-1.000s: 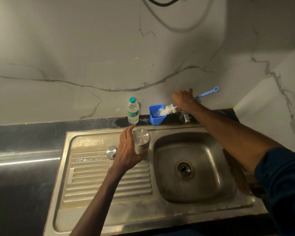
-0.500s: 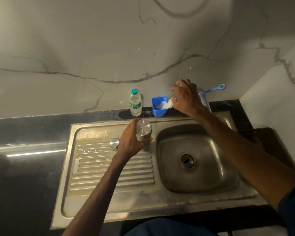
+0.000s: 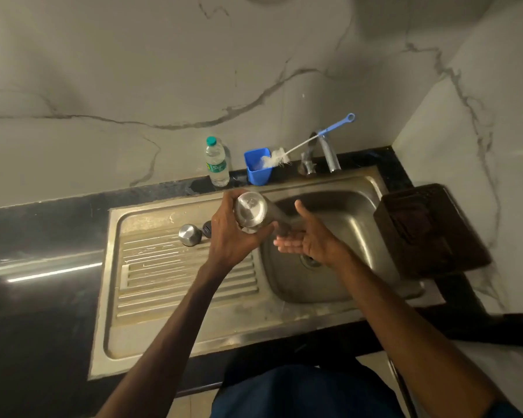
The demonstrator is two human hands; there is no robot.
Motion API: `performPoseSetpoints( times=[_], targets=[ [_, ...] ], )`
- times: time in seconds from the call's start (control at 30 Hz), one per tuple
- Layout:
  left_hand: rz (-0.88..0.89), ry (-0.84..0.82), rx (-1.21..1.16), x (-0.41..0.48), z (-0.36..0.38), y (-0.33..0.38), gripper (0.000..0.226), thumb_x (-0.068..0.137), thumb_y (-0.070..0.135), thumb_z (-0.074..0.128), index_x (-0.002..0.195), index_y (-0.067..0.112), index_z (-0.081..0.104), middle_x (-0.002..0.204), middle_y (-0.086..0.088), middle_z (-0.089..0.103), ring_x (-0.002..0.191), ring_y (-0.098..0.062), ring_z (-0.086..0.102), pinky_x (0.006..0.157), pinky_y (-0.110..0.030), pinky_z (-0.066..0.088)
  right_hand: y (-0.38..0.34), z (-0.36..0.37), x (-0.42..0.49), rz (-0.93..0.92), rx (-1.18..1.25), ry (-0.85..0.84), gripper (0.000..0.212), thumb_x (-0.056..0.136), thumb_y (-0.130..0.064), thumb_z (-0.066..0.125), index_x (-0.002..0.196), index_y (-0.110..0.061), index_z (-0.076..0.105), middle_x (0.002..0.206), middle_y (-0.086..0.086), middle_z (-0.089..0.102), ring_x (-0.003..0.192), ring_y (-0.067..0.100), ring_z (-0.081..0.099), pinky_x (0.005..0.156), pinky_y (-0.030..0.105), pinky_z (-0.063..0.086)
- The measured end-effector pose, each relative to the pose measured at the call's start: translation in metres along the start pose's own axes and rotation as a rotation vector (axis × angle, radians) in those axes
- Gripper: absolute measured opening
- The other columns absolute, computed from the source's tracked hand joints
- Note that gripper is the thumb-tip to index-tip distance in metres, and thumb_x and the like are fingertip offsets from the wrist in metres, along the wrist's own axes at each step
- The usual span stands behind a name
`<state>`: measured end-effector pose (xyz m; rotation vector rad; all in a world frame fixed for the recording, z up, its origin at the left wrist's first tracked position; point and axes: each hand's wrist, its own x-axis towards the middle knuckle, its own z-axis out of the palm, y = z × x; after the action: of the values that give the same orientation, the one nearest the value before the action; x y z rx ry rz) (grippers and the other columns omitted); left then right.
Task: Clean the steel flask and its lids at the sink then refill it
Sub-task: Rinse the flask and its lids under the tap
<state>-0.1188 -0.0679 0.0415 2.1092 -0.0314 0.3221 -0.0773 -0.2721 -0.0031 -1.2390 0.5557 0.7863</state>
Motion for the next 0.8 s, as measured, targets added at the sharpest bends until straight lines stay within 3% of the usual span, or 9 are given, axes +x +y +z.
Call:
performPoseSetpoints(
  times=[0.07,0.13,0.27,0.33,0.43,0.53,0.6,0.8],
  targets=[
    [0.017,-0.012,-0.050,-0.010,0.013,0.015,0.077,0.063,0.033,0.099,0.123,0.018,0.054,0.114,0.009,0.066,0.102,-0.005,0.065,0.084,-0.019,0.051,-0.005,-0.016,-0.011,-0.008,0.138,-0.018,0.077,0.091,-0.067,0.061,0.124,0.002,0.063,0.104,0.027,0.075,0.099,0.042,0.074,0.096,0.054,0.058],
    [0.034,-0.016,-0.086,-0.019,0.025,0.028,0.075,0.062,0.032,0.099,0.121,0.016,0.054,0.115,0.007,0.067,0.104,-0.010,0.066,0.085,-0.027,0.054,-0.008,-0.030,-0.020,-0.033,0.228,-0.020,0.067,0.095,-0.057,0.063,0.125,0.003,0.063,0.091,0.023,0.076,0.089,0.038,0.076,0.090,0.052,0.060],
    [0.066,-0.051,-0.131,-0.037,0.055,0.050,0.077,0.063,0.024,0.100,0.123,0.009,0.053,0.121,0.004,0.065,0.110,-0.012,0.066,0.088,-0.034,0.056,-0.016,-0.062,-0.031,-0.014,0.307,-0.059,0.043,0.102,-0.044,0.057,0.106,-0.002,0.069,0.091,0.014,0.077,0.080,0.026,0.077,0.069,0.043,0.065],
    [0.074,-0.071,-0.114,-0.047,0.069,0.054,0.081,0.063,0.022,0.100,0.125,0.007,0.050,0.128,0.001,0.064,0.118,-0.013,0.064,0.093,-0.039,0.056,-0.021,-0.079,-0.030,-0.002,0.345,0.000,0.036,0.097,-0.037,0.068,0.113,-0.005,0.066,0.105,0.015,0.074,0.094,0.027,0.075,0.073,0.044,0.064],
    [0.014,-0.038,-0.088,-0.066,0.092,0.056,0.081,0.065,0.021,0.098,0.127,0.006,0.048,0.134,-0.003,0.062,0.127,-0.015,0.060,0.100,-0.046,0.053,-0.030,-0.107,-0.029,0.000,0.419,-0.003,0.044,0.089,-0.027,0.079,0.123,-0.007,0.060,0.123,0.020,0.066,0.116,0.034,0.066,0.094,0.053,0.059],
    [-0.046,-0.014,-0.053,-0.086,0.110,0.053,0.077,0.069,0.020,0.096,0.128,0.006,0.048,0.136,-0.005,0.060,0.129,-0.017,0.059,0.100,-0.048,0.052,-0.037,-0.124,-0.027,-0.039,0.381,-0.039,0.045,0.086,-0.020,0.082,0.122,-0.011,0.057,0.128,0.020,0.065,0.118,0.034,0.065,0.098,0.055,0.056],
    [-0.120,-0.001,-0.043,-0.102,0.120,0.049,0.077,0.070,0.022,0.095,0.130,0.009,0.049,0.138,-0.002,0.058,0.128,-0.019,0.058,0.098,-0.051,0.054,-0.038,-0.131,-0.026,-0.069,0.314,-0.058,0.037,0.088,-0.020,0.079,0.117,-0.014,0.057,0.121,0.016,0.067,0.115,0.030,0.065,0.099,0.053,0.056],
    [-0.240,-0.066,0.077,-0.118,0.133,0.029,0.077,0.070,0.035,0.089,0.132,0.017,0.048,0.133,0.002,0.057,0.118,-0.016,0.061,0.089,-0.049,0.059,-0.026,-0.141,-0.009,-0.241,0.187,0.011,0.050,0.086,-0.020,0.082,0.130,-0.011,0.059,0.113,0.008,0.072,0.109,0.025,0.071,0.072,0.041,0.062]
  ],
)
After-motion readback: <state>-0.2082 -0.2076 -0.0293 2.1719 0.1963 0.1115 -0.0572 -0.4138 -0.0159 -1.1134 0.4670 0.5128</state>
